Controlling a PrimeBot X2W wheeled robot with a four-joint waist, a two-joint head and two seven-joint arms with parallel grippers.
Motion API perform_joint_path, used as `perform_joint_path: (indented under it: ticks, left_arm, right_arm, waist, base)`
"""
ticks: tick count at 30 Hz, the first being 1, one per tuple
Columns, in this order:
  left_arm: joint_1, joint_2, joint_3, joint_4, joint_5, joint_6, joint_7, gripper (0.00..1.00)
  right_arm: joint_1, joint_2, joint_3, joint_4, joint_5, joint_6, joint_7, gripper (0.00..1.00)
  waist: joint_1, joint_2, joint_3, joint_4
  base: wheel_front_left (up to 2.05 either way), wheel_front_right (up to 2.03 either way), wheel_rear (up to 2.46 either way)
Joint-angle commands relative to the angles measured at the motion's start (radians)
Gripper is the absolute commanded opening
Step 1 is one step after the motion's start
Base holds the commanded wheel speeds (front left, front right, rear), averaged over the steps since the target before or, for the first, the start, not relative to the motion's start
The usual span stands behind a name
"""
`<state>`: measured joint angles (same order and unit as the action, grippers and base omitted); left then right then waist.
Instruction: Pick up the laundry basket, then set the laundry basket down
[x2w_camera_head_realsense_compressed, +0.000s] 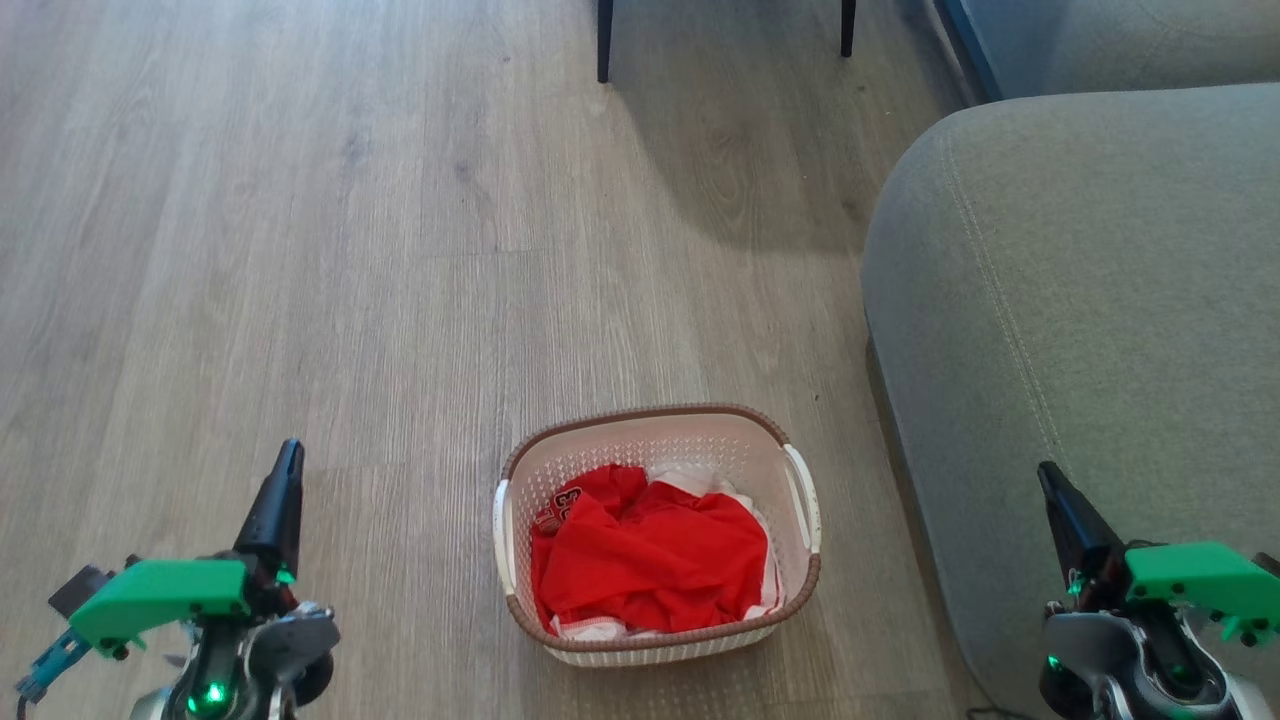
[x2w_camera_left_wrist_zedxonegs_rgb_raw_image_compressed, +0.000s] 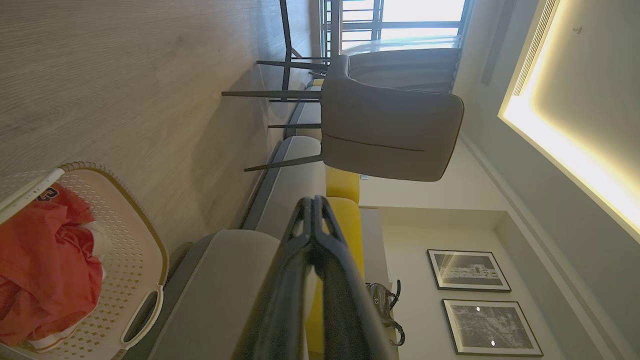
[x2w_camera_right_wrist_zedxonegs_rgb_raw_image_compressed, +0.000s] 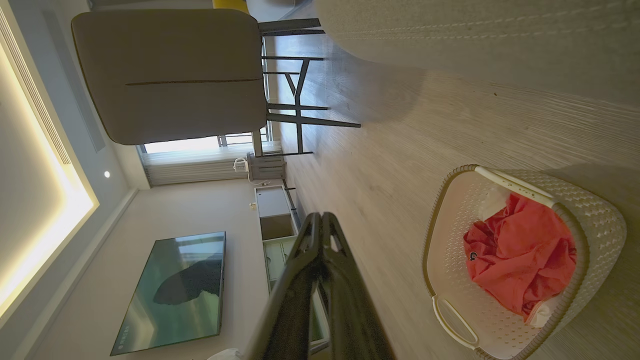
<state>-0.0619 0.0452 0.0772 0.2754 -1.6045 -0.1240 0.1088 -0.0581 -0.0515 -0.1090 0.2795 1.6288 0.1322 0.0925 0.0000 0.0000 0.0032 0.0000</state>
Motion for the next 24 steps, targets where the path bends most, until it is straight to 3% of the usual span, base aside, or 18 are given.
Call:
perform_joint_path:
  ticks: [1, 24]
  left_arm:
    - [-0.046, 0.005, 0.037, -0.03, -0.004, -0.007, 0.005, 0.0]
    - [-0.046, 0.005, 0.037, -0.03, -0.004, -0.007, 0.004, 0.0]
  right_arm:
    - [-0.048, -0.013, 0.014, -0.036, -0.004, -0.002, 0.005, 0.0]
    - [-0.049, -0.009, 0.009, -0.035, -0.009, -0.002, 0.009, 0.0]
  waist:
    - [0.0, 0.0, 0.0, 0.0]
    - [0.0, 0.0, 0.0, 0.0]
  base:
    - [0.0, 0.0, 0.0]
    - [0.0, 0.0, 0.0]
